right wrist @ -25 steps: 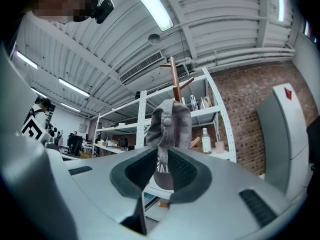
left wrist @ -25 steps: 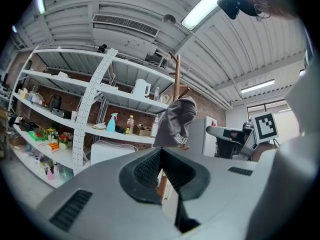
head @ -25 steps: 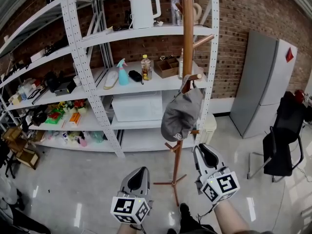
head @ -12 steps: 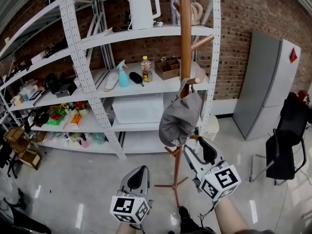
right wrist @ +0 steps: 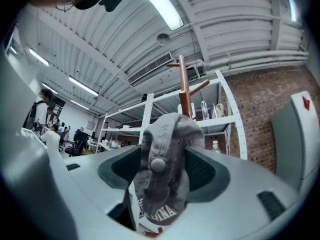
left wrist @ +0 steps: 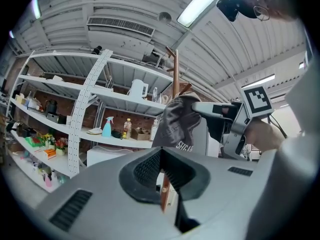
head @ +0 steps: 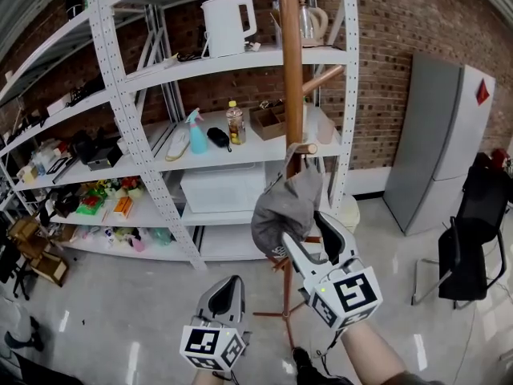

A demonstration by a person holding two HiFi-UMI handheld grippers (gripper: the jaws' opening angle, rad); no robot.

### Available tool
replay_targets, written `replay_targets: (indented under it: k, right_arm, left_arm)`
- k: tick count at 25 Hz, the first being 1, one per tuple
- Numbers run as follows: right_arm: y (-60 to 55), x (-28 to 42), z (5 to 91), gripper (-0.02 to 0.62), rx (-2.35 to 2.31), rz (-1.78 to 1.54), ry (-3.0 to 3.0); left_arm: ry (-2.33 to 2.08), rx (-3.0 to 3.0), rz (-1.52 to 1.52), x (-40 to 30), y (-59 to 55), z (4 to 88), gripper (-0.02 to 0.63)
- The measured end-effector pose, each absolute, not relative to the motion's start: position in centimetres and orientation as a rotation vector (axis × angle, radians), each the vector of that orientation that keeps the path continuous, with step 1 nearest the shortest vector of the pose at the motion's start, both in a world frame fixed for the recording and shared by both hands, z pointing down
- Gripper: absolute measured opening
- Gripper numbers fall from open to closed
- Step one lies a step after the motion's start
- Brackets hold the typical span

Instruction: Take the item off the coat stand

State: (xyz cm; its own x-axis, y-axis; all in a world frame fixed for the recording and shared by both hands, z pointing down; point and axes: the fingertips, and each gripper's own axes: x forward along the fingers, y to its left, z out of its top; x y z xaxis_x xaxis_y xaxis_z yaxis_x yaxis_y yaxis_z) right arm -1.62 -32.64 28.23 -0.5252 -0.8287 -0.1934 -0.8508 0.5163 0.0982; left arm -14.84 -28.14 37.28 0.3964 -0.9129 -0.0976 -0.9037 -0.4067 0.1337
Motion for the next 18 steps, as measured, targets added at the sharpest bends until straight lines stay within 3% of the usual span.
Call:
replay_targets:
  k: [13, 15, 18]
  right_arm:
    - [-34.4, -0.6, 28.7, 0.254, -1.480, 0.362, 2.644]
    - [-34.3, -0.3, 28.5, 0.189, -1.483, 0.390, 2.643]
    - [-34.2, -0.2, 28.3, 0.140, -1.480, 0.409, 2.643]
  left_arm:
    - [-1.664, 2.567, -0.255, -13.3, -30.7, 37.5, 0.006]
    - [-1.661, 2.568, -0.259, -13.1, -31.0, 37.5, 0.006]
    - [-1.663, 2.568, -0.269, -13.0, -31.3, 37.3, 0.006]
